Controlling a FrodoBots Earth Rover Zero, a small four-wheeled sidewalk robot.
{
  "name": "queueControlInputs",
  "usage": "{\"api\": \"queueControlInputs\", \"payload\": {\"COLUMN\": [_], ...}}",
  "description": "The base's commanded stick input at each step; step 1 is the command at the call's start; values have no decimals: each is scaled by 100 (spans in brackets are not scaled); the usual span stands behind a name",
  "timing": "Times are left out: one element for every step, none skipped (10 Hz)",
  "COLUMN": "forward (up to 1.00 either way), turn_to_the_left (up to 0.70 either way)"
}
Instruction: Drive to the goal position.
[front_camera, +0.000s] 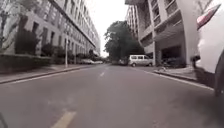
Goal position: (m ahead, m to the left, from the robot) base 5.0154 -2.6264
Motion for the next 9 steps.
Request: {"api": "queueControlInputs", "payload": {"forward": [70, 70, 70, 70, 70, 70, 70, 70, 70], "turn_to_the_left": [0, 0, 0, 0, 0, 0, 0, 0, 0]}}
